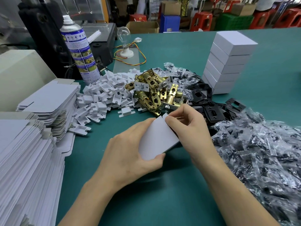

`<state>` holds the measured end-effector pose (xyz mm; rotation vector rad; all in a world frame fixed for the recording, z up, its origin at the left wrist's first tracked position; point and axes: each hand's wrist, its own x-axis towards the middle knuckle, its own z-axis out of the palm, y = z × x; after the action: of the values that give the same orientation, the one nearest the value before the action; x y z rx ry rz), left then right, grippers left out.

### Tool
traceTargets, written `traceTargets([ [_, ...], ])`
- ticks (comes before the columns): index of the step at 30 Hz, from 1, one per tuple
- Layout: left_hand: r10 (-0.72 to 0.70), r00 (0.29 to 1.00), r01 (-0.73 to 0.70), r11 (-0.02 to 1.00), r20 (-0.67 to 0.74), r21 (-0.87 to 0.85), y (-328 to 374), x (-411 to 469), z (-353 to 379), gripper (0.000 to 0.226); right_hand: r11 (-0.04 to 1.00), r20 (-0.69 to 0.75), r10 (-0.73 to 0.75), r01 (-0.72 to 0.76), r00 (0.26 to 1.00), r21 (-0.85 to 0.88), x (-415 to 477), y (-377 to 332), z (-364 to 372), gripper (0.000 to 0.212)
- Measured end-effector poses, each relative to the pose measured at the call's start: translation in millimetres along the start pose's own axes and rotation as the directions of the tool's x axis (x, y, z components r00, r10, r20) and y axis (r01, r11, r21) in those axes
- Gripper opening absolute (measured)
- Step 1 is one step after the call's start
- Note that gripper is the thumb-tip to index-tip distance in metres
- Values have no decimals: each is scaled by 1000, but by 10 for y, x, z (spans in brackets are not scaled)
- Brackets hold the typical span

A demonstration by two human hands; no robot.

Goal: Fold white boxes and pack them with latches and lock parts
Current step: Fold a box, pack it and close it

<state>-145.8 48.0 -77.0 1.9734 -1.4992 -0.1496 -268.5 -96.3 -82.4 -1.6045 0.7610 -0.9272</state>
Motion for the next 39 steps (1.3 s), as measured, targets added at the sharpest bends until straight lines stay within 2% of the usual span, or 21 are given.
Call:
traceTargets([
  [13, 41, 998, -30, 974, -45, 223, 27, 20, -43, 83, 999, -24, -46, 45, 999, -26, -6, 30, 17, 25],
  [20, 65, 997, -56, 965, -29, 256, 28, 36, -58, 83, 998, -20, -61, 61, 998, 5, -34, 4, 17, 27],
  [25, 50, 999, -47, 969, -4, 243, 29, 13, -47, 84, 998, -20, -39, 40, 999, 55, -48, 3, 26, 27],
  [29, -15, 999, 17, 997, -32, 78, -8, 15, -66, 85, 997, 73, -8, 3, 997, 73, -37, -46, 15, 7],
  [32, -51, 996, 52, 999, -68, 11, -50, 30, -85, 81, 997, 161, 31, -42, 986, 61, -51, -74, 26, 19],
  [39, -78, 990, 83, 996, -116, 44, -69, 34, -50, 79, 983, 187, 79, -108, 979, 150, -95, -78, 78, 26],
])
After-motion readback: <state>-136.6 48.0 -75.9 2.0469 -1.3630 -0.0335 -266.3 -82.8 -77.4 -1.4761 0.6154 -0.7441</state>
